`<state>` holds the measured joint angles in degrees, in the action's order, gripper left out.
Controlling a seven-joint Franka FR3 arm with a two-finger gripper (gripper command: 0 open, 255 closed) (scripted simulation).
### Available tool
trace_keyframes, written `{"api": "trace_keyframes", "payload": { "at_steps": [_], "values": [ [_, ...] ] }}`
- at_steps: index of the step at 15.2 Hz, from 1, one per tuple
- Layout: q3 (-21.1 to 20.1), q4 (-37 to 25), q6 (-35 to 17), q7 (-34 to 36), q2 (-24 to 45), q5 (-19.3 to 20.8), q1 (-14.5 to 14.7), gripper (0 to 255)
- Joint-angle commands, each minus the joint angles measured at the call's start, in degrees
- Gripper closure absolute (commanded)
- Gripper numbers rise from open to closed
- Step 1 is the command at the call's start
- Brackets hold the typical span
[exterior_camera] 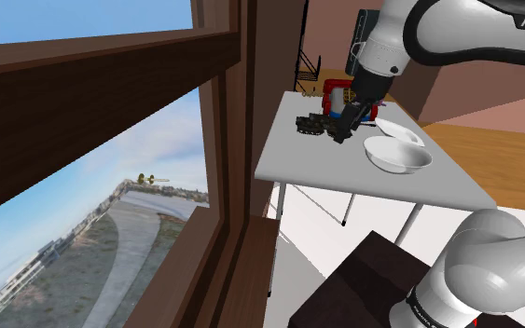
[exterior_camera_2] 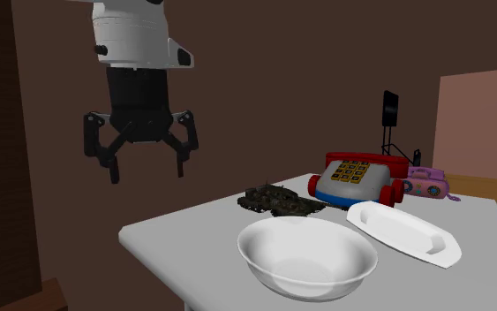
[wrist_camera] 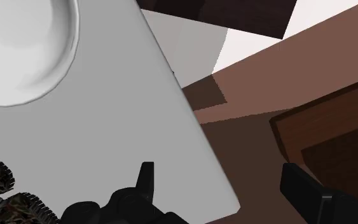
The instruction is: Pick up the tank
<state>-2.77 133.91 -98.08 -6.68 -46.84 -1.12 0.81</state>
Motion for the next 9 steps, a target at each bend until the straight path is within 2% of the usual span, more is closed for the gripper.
{"api": "trace_keyframes", "payload": {
  "at_steps": [1,9],
  "values": [
    [0.0,0.0,0.0,0.0,0.0,0.0,0.0,0],
    [10.5,-4.8,-4.1,-14.8,10.2,4.1,-0.9,0]
  ]
}}
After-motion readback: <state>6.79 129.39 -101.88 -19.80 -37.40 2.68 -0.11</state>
